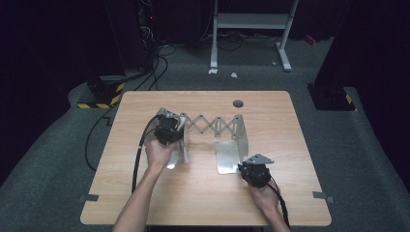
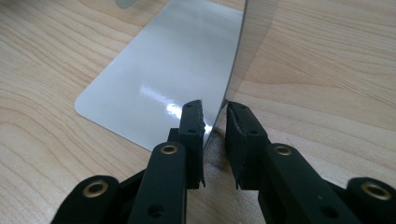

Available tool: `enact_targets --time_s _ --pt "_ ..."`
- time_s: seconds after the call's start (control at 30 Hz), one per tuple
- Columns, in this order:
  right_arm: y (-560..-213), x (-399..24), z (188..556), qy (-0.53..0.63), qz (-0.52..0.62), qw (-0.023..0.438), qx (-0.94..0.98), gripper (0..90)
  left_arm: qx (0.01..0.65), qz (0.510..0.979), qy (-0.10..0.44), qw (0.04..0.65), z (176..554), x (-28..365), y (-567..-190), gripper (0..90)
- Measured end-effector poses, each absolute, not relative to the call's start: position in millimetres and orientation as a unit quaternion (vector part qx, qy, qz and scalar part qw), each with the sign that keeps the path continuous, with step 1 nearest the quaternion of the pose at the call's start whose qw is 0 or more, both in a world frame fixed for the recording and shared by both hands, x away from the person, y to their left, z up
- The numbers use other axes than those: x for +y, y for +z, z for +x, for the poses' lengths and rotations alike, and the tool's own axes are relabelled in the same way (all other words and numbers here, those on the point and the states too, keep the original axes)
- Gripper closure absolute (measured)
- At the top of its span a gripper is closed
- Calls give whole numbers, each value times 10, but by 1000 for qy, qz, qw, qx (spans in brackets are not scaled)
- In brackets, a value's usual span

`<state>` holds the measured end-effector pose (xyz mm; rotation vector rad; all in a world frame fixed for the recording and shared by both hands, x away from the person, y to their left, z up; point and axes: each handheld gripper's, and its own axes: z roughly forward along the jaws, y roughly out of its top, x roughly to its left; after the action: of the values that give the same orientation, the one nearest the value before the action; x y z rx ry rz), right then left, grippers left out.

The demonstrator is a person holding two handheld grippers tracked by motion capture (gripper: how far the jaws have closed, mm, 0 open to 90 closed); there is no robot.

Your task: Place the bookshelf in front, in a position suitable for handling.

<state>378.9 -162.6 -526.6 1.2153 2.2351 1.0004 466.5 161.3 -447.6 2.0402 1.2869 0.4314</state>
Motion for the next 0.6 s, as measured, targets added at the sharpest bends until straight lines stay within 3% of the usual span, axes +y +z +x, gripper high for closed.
enact_targets --time_s 0.1,0.27,0.6 --pt "-5267 -1631 3793 360 436 201 800 772 501 794 145 312 4644 1606 -4782 806" --pt "-5267 -1630 3793 359 436 200 801 772 509 793 127 310 4601 1627 -4939 805" --pt "-5268 -1647 3805 363 439 192 799 773 484 774 157 377 4456 1635 -4390 805"
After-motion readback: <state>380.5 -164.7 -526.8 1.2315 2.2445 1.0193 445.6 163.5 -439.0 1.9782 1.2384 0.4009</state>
